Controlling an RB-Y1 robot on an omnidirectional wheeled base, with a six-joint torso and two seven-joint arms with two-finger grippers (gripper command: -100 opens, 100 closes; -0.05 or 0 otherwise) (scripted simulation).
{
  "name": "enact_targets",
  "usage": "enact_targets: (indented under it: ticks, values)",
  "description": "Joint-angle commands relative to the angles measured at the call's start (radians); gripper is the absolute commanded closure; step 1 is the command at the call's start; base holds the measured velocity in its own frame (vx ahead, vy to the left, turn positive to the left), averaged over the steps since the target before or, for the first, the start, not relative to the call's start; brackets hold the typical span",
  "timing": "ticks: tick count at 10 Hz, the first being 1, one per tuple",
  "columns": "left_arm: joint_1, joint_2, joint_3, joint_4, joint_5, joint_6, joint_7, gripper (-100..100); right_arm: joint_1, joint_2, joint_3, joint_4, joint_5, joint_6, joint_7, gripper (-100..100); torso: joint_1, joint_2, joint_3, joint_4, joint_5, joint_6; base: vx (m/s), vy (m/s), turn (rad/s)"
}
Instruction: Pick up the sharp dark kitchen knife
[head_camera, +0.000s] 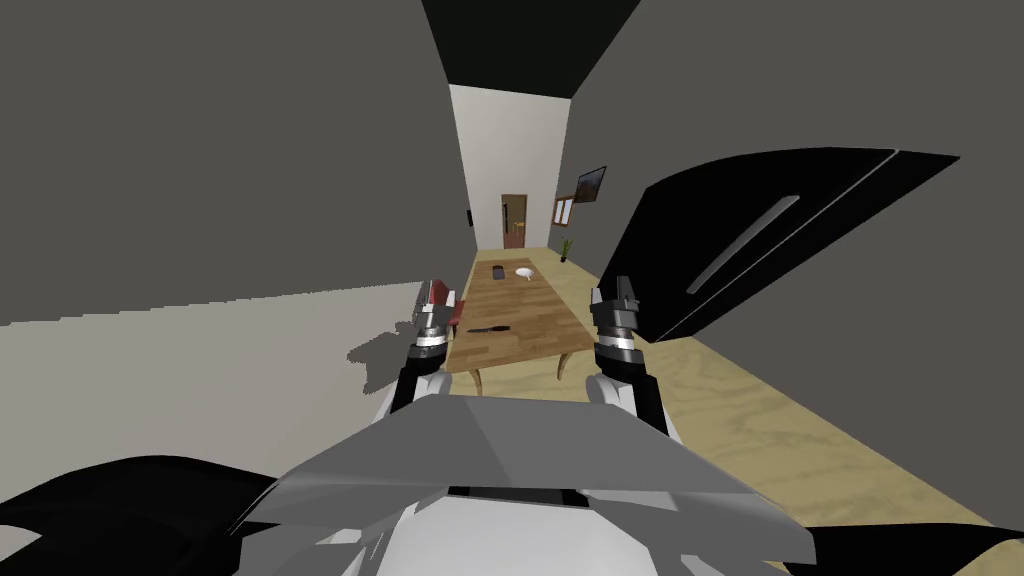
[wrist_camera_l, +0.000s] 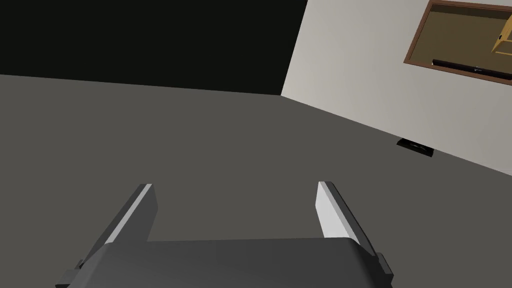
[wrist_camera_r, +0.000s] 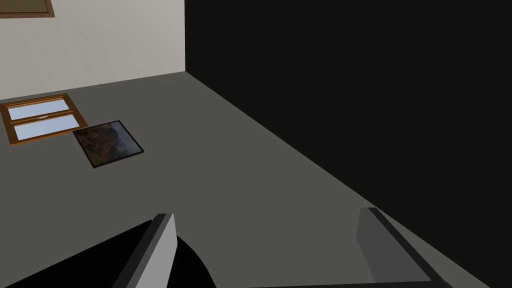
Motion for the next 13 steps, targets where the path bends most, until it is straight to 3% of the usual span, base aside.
enact_targets:
  ticks: [1,4,5,7,10,11,12,13]
  values:
    - [-0.032,0.035,-0.006,0.048,0.005,0.04,0.018,-100,0.0,0.0,0.0,0.0,0.0,0.0,0.0,0,0.0,0.0,0.0,0.0,0.0,0.0,-0.03,-0.011,-0.1]
    - [-0.097,0.087,-0.017,0.126,0.018,0.137,0.059,-100,0.0,0.0,0.0,0.0,0.0,0.0,0.0,0,0.0,0.001,0.0,0.0,0.0,0.0,-0.036,-0.014,-0.139]
    - [-0.097,0.087,-0.017,0.133,0.018,0.149,0.059,-100,0.0,0.0,0.0,0.0,0.0,0.0,0.0,0,0.0,0.001,0.0,0.0,0.0,0.0,-0.022,-0.008,-0.051]
    - [-0.149,0.114,-0.021,0.202,0.03,0.218,0.089,-100,0.0,0.0,0.0,0.0,0.0,0.0,0.0,0,0.0,0.0,0.0,0.0,0.0,0.0,-0.024,-0.009,-0.143]
    - [-0.177,0.126,-0.022,0.24,0.036,0.282,0.105,-100,0.0,0.0,0.0,0.0,0.0,0.0,0.0,0,0.0,0.0,0.0,0.0,0.0,0.0,-0.022,-0.006,-0.077]
    - [-0.206,0.137,-0.022,0.28,0.042,0.31,0.121,-100,0.0,0.0,0.0,0.0,0.0,0.0,0.0,0,0.0,0.0,0.0,0.0,0.0,-0.001,-0.019,-0.009,-0.129]
    - [-0.206,0.137,-0.022,0.28,0.042,0.33,0.121,-100,0.0,0.0,0.0,0.0,0.0,0.0,0.0,0,0.0,0.0,0.0,0.0,0.0,0.0,-0.015,-0.005,-0.066]
    - [-0.236,0.147,-0.021,0.322,0.049,0.355,0.137,-100,0.0,0.0,0.0,0.0,0.0,0.0,0.0,0,0.0,0.0,0.0,0.0,0.0,-0.001,-0.02,-0.007,-0.117]
